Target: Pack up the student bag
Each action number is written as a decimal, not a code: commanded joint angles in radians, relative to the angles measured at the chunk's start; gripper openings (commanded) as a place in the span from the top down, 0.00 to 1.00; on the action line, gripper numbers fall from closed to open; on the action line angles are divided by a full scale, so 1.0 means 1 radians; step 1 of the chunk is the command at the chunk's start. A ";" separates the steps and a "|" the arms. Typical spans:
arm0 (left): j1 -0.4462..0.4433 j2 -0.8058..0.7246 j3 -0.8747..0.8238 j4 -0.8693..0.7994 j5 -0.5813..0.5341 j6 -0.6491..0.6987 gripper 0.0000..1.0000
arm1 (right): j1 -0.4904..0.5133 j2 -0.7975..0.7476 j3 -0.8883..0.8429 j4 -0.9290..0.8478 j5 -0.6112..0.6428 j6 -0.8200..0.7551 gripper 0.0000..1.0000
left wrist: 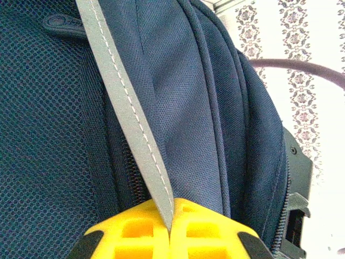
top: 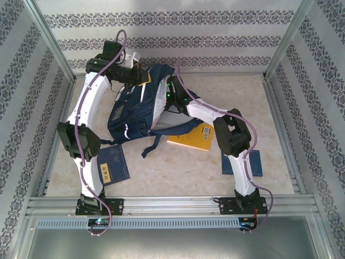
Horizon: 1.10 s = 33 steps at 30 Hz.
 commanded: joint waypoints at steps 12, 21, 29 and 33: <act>0.009 0.075 0.118 0.099 0.031 -0.043 1.00 | -0.070 -0.609 -0.407 -0.238 0.202 -0.343 0.10; -0.027 0.076 0.024 0.155 -0.044 -0.040 1.00 | -0.243 -0.989 -0.800 -0.446 0.352 -0.324 0.13; -0.056 0.085 -0.067 0.175 -0.263 -0.010 0.82 | -0.394 -0.954 -0.959 -0.429 0.070 -0.321 0.24; -0.116 0.038 -0.164 0.201 -0.285 0.010 0.63 | -0.418 -0.873 -0.965 -0.406 -0.023 -0.311 0.27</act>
